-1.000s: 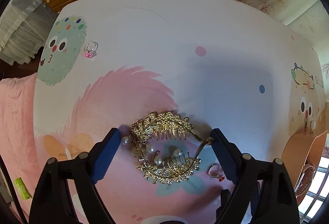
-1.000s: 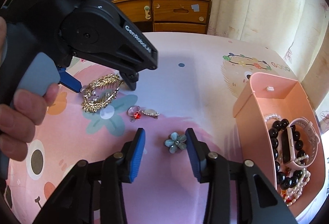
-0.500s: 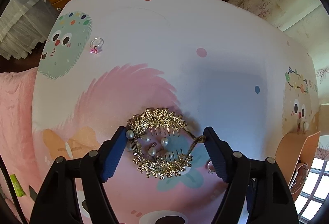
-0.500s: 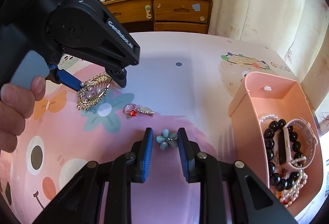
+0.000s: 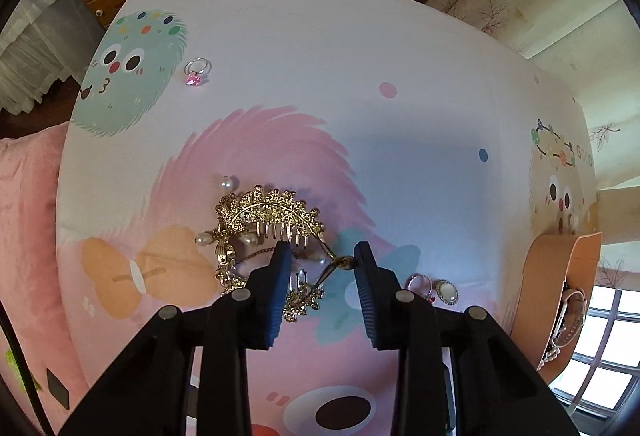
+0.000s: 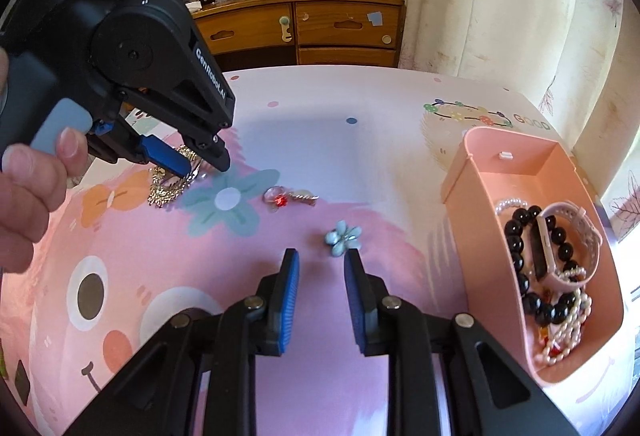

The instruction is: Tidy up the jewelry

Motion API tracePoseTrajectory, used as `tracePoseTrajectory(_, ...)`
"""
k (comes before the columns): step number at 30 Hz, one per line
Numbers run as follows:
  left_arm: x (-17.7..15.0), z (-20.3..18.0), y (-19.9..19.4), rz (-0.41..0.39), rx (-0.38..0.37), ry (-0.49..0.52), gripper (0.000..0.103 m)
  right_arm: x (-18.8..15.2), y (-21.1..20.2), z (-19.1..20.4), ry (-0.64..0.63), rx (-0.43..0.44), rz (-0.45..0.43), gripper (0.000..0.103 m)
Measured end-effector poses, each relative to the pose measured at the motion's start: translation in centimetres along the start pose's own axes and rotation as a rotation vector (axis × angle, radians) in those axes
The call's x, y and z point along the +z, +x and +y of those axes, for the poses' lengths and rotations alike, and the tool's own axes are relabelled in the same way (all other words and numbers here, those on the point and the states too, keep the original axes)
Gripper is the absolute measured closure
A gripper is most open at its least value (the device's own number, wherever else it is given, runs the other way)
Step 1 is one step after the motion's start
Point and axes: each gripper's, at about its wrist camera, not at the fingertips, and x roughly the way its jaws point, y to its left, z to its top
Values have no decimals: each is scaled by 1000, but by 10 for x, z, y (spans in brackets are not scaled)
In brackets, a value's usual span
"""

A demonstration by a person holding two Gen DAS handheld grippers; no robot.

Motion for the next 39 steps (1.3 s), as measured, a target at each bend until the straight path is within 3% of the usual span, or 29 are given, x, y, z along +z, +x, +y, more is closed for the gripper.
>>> tracePoseTrajectory(4,-4,15,-4,-8,-47,-5,73,-4,-3,4,16,-8,-6,86)
tracePoseTrajectory(12,-3,28,-31,-59,-66,25,85,-7,-4,5,22,-91,-19,85)
tracePoseTrajectory(13,-3,30,-34,-63,-76,31,91,-6,-4,4,27,-92,-23,85)
tracePoseTrajectory(26,-5,42,-30,6,-160,45,89,8,19,1,77,-137,11,84)
tracePoseTrajectory(30,-7,46,-23,15,-144,51,82,11,22,5,62,-160,10,80)
tracePoseTrajectory(35,-6,48,-15,17,-113,68,47,15,25,6,49,-177,9,75)
tracePoseTrajectory(39,-5,50,-7,30,-83,86,45,19,28,6,47,-171,7,74)
